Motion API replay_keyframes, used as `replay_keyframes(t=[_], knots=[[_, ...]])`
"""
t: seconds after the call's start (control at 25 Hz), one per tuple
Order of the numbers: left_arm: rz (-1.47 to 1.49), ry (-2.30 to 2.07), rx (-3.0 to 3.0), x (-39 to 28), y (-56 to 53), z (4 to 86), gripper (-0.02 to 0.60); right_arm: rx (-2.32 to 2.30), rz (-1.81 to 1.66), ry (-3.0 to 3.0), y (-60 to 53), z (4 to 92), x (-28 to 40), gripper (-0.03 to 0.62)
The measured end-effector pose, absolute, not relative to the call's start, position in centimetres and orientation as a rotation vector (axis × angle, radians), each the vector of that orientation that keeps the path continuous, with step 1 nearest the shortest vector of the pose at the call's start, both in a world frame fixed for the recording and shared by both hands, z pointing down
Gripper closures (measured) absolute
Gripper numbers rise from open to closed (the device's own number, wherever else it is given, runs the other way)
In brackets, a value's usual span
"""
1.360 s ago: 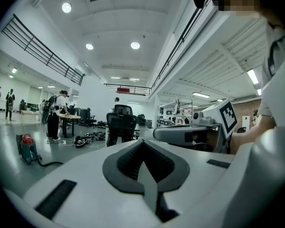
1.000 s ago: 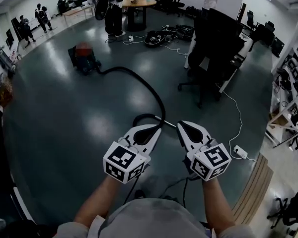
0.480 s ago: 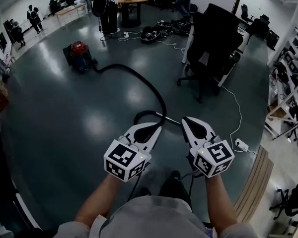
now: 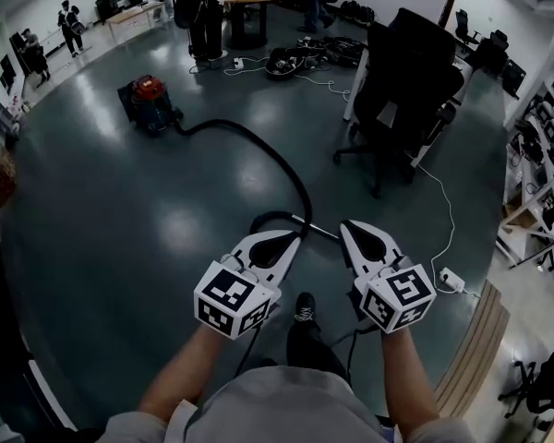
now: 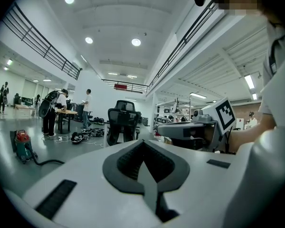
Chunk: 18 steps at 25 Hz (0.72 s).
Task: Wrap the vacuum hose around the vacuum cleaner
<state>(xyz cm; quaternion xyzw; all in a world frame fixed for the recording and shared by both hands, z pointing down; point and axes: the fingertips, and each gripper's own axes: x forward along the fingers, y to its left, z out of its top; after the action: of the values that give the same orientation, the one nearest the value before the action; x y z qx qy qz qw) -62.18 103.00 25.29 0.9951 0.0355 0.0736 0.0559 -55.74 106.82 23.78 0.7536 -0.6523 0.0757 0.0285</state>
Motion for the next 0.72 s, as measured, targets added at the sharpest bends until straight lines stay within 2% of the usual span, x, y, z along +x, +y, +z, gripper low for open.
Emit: replay_keyframes(t=[0.72], knots=[[0.387,0.003,3.018,-43.2,95.5,26.8,0.574,2.338,0.330,-2.115,99.3,25.2,-35.6,0.589]])
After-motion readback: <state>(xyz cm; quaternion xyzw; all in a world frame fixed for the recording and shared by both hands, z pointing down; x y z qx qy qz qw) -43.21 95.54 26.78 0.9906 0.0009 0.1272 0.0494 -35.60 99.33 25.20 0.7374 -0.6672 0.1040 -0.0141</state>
